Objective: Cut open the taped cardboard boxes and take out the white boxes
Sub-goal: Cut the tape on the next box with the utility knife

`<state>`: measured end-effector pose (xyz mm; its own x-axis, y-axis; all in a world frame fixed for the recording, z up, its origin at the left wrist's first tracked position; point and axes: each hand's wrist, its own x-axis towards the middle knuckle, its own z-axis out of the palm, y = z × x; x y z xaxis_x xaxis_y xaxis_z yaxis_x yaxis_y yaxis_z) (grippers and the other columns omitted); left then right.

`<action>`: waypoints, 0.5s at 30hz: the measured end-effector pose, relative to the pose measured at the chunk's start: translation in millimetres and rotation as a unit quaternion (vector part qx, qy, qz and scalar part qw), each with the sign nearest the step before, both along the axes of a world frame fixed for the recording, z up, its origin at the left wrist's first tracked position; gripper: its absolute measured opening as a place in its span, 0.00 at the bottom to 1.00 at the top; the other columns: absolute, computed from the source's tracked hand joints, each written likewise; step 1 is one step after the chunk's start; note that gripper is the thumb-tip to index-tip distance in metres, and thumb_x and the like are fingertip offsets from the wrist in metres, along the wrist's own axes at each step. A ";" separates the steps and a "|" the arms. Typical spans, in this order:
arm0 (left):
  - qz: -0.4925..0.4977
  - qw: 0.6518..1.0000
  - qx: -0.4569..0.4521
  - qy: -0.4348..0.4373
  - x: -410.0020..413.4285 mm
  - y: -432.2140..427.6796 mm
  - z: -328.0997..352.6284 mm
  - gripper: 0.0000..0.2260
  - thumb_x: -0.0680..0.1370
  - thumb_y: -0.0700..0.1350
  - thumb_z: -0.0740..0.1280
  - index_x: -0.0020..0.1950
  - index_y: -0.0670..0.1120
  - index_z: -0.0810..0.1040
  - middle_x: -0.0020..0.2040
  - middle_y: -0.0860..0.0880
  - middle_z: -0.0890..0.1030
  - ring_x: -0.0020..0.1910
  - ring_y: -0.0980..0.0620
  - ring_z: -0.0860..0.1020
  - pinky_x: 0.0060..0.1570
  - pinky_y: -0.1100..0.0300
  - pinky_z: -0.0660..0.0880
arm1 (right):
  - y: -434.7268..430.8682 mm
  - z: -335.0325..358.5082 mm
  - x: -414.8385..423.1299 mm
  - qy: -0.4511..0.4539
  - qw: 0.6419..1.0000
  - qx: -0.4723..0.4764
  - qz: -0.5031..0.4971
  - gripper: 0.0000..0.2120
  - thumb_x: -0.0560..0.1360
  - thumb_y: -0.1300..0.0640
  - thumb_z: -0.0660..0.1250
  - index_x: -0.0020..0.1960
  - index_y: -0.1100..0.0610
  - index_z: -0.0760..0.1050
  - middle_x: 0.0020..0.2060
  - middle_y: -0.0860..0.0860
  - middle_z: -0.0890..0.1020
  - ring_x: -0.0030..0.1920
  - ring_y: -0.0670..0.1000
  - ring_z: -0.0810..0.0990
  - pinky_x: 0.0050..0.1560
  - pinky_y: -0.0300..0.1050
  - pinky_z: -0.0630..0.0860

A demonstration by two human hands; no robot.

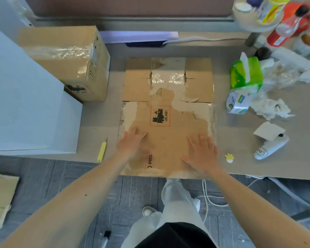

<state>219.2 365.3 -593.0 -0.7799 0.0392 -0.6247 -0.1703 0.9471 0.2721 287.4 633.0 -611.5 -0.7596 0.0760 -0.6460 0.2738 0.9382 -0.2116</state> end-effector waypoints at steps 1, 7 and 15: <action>-0.021 1.000 -0.001 0.017 -10.6 0.5 7.7 0.35 0.74 0.62 0.71 0.77 0.56 0.63 0.74 0.45 0.65 0.71 0.40 0.68 0.68 0.41 0.68 | 4.6 5.6 -7.8 0.013 1.000 -0.012 -0.020 0.33 0.73 0.35 0.59 0.75 0.40 0.55 0.79 0.52 0.50 0.77 0.63 0.50 0.72 0.65 0.54; 0.153 0.987 0.021 0.048 -93.8 -15.8 24.5 0.41 0.67 0.61 0.78 0.76 0.52 0.65 0.72 0.44 0.68 0.68 0.42 0.72 0.65 0.48 0.71 | 27.1 15.5 -88.1 0.036 0.977 -0.066 -0.199 0.32 0.74 0.41 0.63 0.75 0.48 0.60 0.73 0.58 0.61 0.72 0.61 0.60 0.69 0.57 0.62; 0.359 0.931 0.056 0.033 -160.3 -26.7 -15.3 0.43 0.67 0.63 0.78 0.73 0.46 0.64 0.70 0.46 0.72 0.66 0.41 0.73 0.61 0.49 0.73 | 40.9 -7.1 -156.2 0.089 0.914 -0.030 -0.394 0.42 0.70 0.36 0.69 0.76 0.55 0.57 0.71 0.60 0.68 0.71 0.64 0.65 0.69 0.61 0.63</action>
<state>58.9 338.6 -608.3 -0.6668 -0.4450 -0.5978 -0.7277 0.5616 0.3937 131.2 673.9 -618.6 -0.5786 0.6132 -0.5378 0.8154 0.4502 -0.3640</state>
